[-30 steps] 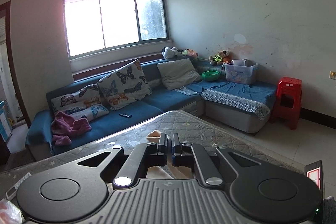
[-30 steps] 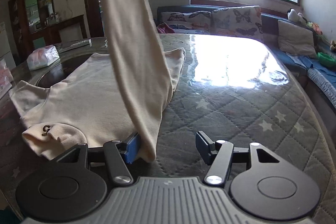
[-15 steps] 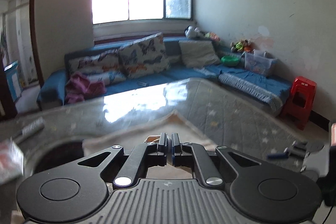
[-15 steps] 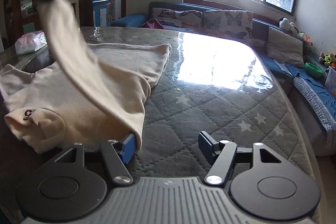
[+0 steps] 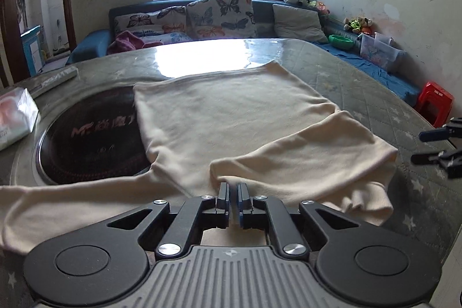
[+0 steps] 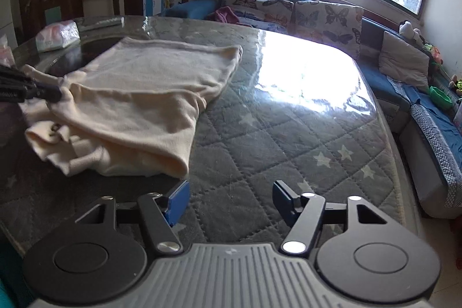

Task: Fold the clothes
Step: 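Grasp the sweatshirt hem with the left gripper and fold it over the body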

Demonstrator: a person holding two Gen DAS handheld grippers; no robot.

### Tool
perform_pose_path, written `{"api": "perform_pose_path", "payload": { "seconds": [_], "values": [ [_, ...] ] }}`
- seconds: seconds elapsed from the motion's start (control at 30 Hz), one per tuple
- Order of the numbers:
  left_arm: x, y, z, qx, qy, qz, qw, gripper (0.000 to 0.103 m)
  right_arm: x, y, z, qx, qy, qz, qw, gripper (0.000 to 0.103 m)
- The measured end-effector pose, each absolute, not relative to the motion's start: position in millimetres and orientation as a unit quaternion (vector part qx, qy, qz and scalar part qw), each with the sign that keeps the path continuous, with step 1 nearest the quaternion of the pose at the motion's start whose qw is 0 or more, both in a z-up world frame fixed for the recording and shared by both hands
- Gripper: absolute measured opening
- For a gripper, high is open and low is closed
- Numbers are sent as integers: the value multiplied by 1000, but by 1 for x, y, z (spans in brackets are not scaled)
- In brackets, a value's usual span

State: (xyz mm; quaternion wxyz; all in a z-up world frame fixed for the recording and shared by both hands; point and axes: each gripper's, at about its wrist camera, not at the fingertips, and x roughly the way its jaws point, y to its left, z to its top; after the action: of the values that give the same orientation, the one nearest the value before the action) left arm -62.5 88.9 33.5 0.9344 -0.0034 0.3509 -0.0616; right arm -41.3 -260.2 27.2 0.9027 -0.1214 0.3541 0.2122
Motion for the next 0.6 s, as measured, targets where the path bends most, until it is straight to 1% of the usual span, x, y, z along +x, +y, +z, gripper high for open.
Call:
{"api": "perform_pose_path", "payload": {
  "seconds": [0.1,0.17,0.33,0.4,0.6],
  "values": [
    [-64,92,37,-2,349,-49,936,8,-31,-253,38,-95,340,232,906,48],
    [-65,94,42,-4,342,-44,939,8,-20,-244,42,-81,332,248,906,38],
    [-59,85,49,-14,331,-65,941,8,6,-218,39,-78,330,274,900,25],
    [-52,79,46,-17,332,-76,940,8,18,-207,34,-77,332,282,897,23],
    [-34,77,29,-30,344,-73,936,8,40,-194,16,-78,352,274,892,23]
  ]
}}
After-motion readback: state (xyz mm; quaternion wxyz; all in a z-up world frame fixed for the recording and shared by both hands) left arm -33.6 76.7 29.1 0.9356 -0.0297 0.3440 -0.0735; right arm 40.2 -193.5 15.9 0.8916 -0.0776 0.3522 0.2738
